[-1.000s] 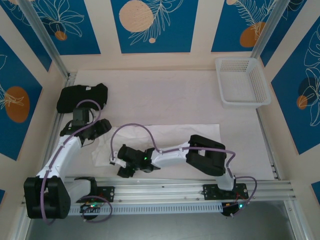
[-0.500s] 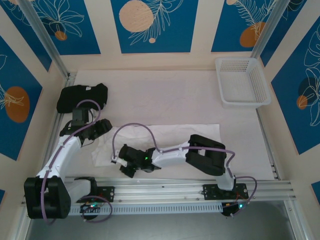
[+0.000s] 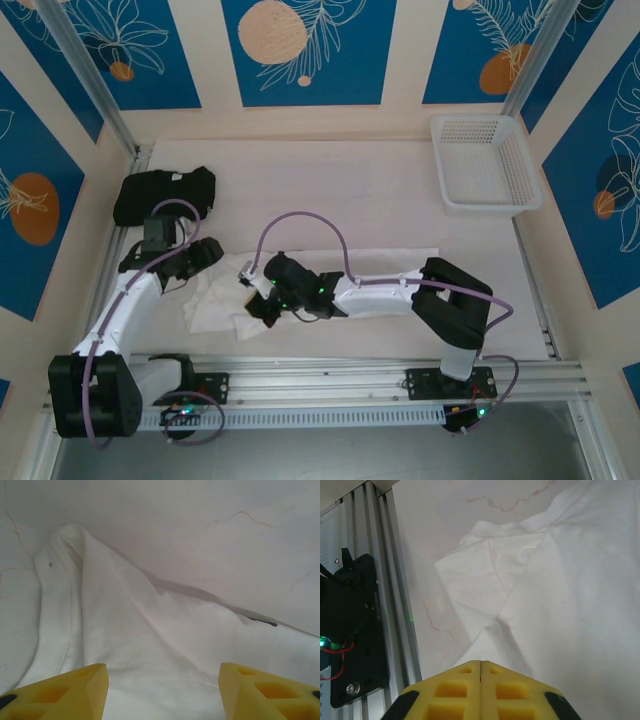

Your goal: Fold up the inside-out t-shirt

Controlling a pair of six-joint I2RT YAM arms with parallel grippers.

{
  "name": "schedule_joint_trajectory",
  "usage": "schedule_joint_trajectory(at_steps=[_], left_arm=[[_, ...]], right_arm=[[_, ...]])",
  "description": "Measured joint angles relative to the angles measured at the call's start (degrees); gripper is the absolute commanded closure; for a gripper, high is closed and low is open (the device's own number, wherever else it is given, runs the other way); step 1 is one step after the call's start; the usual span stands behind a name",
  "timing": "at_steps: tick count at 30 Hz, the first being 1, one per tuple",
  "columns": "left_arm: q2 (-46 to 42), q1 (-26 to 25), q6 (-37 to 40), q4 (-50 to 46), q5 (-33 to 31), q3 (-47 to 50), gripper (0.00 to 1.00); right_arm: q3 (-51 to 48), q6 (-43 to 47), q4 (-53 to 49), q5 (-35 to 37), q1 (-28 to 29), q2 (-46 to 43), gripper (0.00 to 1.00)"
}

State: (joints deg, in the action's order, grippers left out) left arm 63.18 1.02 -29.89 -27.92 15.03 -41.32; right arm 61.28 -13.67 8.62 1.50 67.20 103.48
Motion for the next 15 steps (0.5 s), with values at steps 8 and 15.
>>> schedule_joint_trajectory(at_steps=[8, 15], left_arm=[[0.00, 0.09, -0.02, 0.02, 0.42, 0.00, 0.40], [0.00, 0.20, -0.02, 0.02, 1.05, 0.02, 0.40]], right_arm=[[8.52, 4.33, -4.98, 3.41, 7.61, 10.03, 0.60], [11.45, 5.51, -7.39, 8.24, 8.22, 15.47, 0.59]])
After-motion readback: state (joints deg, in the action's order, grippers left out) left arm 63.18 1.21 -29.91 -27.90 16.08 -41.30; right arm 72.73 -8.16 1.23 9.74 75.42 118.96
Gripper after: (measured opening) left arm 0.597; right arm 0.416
